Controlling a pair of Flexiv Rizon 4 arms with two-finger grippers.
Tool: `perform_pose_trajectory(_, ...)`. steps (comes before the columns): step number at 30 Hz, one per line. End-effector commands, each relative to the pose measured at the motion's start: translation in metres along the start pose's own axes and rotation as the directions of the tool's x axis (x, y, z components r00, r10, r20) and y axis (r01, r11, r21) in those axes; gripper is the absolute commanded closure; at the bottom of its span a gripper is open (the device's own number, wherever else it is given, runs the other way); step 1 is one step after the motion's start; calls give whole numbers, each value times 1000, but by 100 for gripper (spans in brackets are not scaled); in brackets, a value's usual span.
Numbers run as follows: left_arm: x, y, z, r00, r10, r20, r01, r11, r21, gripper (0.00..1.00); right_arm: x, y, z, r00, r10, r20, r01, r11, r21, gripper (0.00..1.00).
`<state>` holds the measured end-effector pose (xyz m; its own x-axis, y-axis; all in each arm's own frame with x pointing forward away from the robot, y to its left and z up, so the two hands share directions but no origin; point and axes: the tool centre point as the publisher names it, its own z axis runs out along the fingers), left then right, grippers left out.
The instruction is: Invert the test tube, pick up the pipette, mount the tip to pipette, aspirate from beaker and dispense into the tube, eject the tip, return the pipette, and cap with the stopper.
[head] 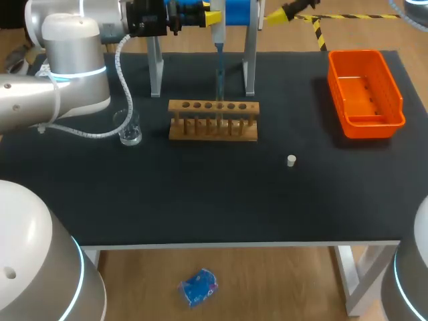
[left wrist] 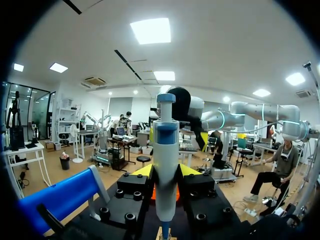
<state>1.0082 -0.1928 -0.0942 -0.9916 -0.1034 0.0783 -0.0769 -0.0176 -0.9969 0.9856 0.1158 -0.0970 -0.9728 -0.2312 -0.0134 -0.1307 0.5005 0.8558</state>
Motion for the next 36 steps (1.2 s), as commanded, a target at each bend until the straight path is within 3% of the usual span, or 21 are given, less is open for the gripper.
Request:
perform_pose_trajectory(1, -1, 0, 0, 1000, 0, -1, 0, 1000, -1, 100, 8, -20, 6, 1000, 8, 14, -8, 1000, -6, 0)
perform_pose_trajectory(2, -1, 0, 0, 1000, 0, -1, 0, 1000, -1, 100, 8, -29, 7, 1000, 29, -2, -29, 999, -33, 0)
perform_pose_trajectory(18, -1, 0, 0, 1000, 0, -1, 0, 1000, -1, 100, 8, -29, 7, 1000, 29, -2, -29, 999, -33, 0)
perform_pose_trajectory(20, -1, 0, 0, 1000, 0, -1, 0, 1000, -1, 100, 5, -31, 16, 1000, 6, 14, -6, 1000, 4, 0)
perform_pose_trajectory(30, -1, 0, 0, 1000, 0, -1, 0, 1000, -1, 100, 6, -72, 51, 996, -37, 77, 30, 996, 81, 0)
perform_pose_trajectory(36, -1, 0, 0, 1000, 0, -1, 0, 1000, -1, 100, 10, -91, 67, 996, -50, 76, 45, 997, 67, 0)
